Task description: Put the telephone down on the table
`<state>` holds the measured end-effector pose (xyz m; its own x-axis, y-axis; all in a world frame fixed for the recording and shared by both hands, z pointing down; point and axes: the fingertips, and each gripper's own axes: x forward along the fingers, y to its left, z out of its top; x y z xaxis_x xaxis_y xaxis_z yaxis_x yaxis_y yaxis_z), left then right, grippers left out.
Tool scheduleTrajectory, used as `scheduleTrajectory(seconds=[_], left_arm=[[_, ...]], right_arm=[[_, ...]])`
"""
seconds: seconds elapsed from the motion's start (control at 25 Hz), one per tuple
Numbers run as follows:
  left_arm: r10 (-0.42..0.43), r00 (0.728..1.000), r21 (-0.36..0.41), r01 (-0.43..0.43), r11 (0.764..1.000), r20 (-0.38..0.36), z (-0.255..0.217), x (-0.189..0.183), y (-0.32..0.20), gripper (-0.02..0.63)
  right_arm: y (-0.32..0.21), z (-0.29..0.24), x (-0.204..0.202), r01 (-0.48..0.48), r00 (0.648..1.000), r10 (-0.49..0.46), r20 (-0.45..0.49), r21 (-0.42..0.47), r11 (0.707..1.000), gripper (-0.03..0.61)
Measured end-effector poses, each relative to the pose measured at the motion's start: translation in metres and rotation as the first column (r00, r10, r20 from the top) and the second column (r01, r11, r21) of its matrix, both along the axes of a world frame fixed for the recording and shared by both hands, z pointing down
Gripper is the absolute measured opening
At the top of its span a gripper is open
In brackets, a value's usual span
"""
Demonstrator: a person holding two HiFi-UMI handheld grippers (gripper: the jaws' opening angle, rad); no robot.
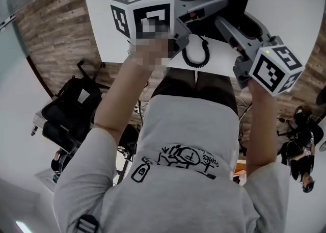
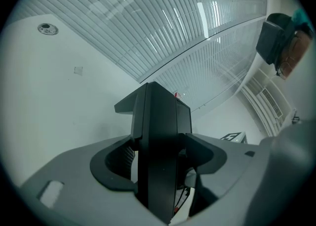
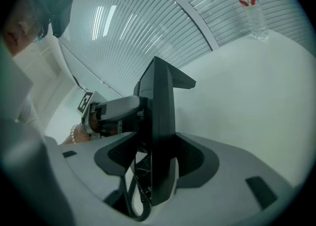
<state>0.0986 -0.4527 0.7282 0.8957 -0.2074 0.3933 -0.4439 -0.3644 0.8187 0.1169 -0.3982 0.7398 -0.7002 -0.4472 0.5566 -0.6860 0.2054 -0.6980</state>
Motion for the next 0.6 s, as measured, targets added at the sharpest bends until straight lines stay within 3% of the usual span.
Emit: scheduleTrajectory(seconds=[0.6], left_arm=[[-0.034, 0.999, 0.016, 0.034, 0.999, 0.023, 0.0035, -0.003, -0.01, 0.321]], right_arm=[[-0.0102, 0.0043, -0.0026, -0.001, 1.0, 0.001, 0.008, 0.002, 1.0, 0.229]])
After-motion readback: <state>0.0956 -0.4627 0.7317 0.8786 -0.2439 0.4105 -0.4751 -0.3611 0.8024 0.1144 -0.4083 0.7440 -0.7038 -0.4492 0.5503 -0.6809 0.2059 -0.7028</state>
